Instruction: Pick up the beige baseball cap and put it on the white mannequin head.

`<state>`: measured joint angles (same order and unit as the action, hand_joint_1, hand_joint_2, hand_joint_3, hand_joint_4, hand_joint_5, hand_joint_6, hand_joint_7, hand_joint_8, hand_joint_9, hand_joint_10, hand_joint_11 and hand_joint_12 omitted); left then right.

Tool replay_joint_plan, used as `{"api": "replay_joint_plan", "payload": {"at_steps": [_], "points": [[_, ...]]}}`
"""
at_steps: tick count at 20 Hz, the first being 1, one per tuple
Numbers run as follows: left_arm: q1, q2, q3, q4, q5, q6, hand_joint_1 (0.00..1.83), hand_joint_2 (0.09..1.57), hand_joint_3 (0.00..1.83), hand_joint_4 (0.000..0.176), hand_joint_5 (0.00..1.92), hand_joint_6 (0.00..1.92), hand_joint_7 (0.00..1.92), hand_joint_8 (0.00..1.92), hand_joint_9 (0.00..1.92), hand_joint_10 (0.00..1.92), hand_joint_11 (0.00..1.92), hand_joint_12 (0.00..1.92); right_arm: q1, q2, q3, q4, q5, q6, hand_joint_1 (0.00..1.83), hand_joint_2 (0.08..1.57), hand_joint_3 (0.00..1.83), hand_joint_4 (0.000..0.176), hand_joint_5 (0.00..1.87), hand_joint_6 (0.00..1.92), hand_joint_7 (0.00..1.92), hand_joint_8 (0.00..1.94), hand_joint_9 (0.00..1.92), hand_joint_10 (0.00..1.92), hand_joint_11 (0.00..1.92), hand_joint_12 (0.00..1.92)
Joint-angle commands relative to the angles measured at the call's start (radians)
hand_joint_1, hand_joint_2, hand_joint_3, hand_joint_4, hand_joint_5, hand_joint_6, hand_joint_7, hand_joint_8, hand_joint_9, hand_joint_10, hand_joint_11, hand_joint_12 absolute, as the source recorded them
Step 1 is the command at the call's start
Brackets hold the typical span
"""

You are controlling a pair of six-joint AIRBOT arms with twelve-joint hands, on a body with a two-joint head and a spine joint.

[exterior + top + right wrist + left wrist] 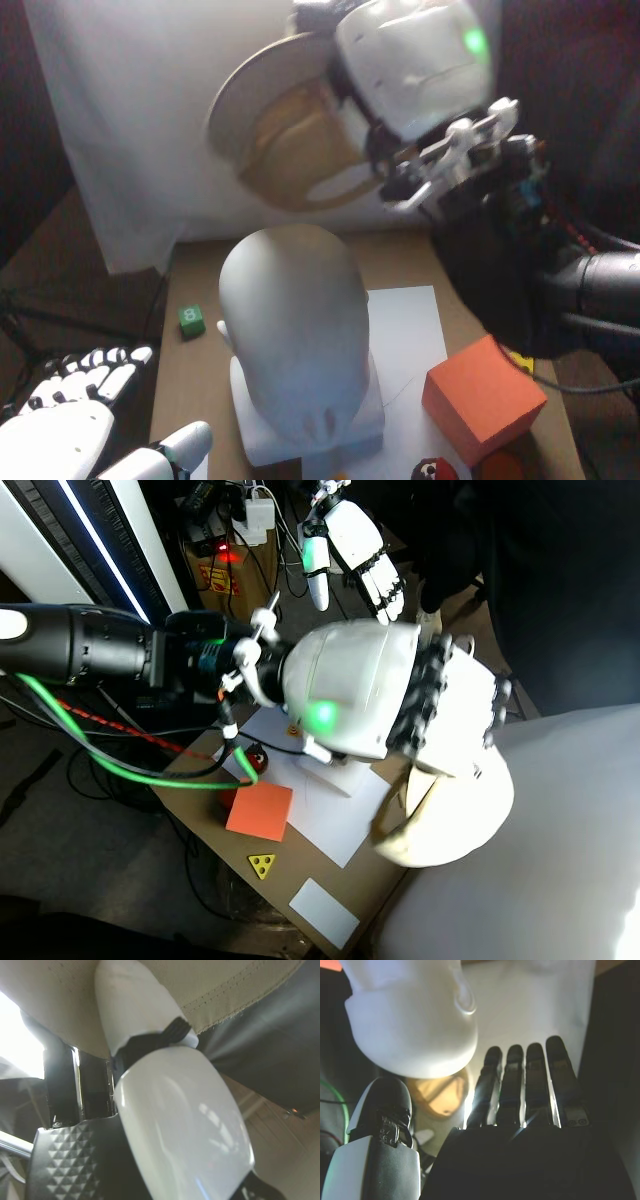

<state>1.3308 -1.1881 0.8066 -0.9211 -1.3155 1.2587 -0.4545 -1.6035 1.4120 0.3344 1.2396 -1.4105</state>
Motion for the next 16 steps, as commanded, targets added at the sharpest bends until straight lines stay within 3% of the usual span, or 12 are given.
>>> {"api": "replay_joint_plan", "payload": {"at_steps": [1,2,5,8,11,15,16], "points": [[-0.004,0.001,0.013,0.069,-0.070,-0.019,0.00,1.16,0.00,0.000,0.09,0.01,0.07,0.00,0.05,0.01,0.00,0.25,-0.008,0.003,-0.005,-0.083,0.114,0.021,1.38,1.12,0.00,0.000,0.91,0.93,0.96,0.96,0.96,1.30,0.97,1.30],[-0.003,0.003,0.022,0.097,-0.048,-0.038,0.00,1.16,0.00,0.000,0.10,0.01,0.07,0.01,0.05,0.01,0.00,0.25,-0.015,0.002,-0.009,-0.102,0.122,0.046,1.48,1.10,0.00,0.000,0.93,0.82,0.94,0.91,0.95,1.16,0.94,1.52],[-0.005,0.004,0.043,0.124,-0.040,-0.054,0.00,1.16,0.00,0.000,0.10,0.01,0.07,0.01,0.05,0.00,0.00,0.26,-0.032,0.003,-0.023,-0.160,0.121,0.089,1.49,1.10,0.00,0.000,0.93,0.80,0.95,0.90,0.96,1.14,0.92,1.56],[-0.007,-0.001,0.056,0.138,-0.040,-0.065,0.00,1.16,0.00,0.000,0.14,0.01,0.09,0.00,0.07,0.00,0.00,0.44,-0.054,0.008,-0.037,-0.195,0.109,0.093,1.49,1.10,0.00,0.000,0.93,0.79,0.97,0.88,0.95,1.15,0.91,1.57],[-0.003,-0.003,0.061,0.167,-0.040,-0.066,0.00,1.16,0.00,0.000,0.16,0.00,0.08,0.00,0.07,0.00,0.00,0.41,-0.091,0.022,-0.048,-0.214,0.067,0.125,1.49,1.10,0.00,0.000,0.93,0.80,0.97,0.88,0.95,1.15,0.91,1.56],[0.009,-0.016,0.091,0.221,-0.029,-0.093,0.00,1.16,0.00,0.000,0.11,0.00,0.11,0.00,0.09,0.00,0.00,0.50,-0.147,0.035,-0.058,-0.283,0.059,0.131,1.49,1.10,0.00,0.000,0.93,0.80,0.95,0.89,0.95,1.15,0.93,1.54],[0.015,-0.026,0.110,0.229,-0.023,-0.120,0.00,1.16,0.00,0.000,0.09,0.00,0.08,0.00,0.05,0.00,0.00,0.42,-0.162,0.037,-0.061,-0.298,0.046,0.131,1.49,1.10,0.00,0.000,0.93,0.81,0.95,0.89,0.95,1.15,0.93,1.54]]}}
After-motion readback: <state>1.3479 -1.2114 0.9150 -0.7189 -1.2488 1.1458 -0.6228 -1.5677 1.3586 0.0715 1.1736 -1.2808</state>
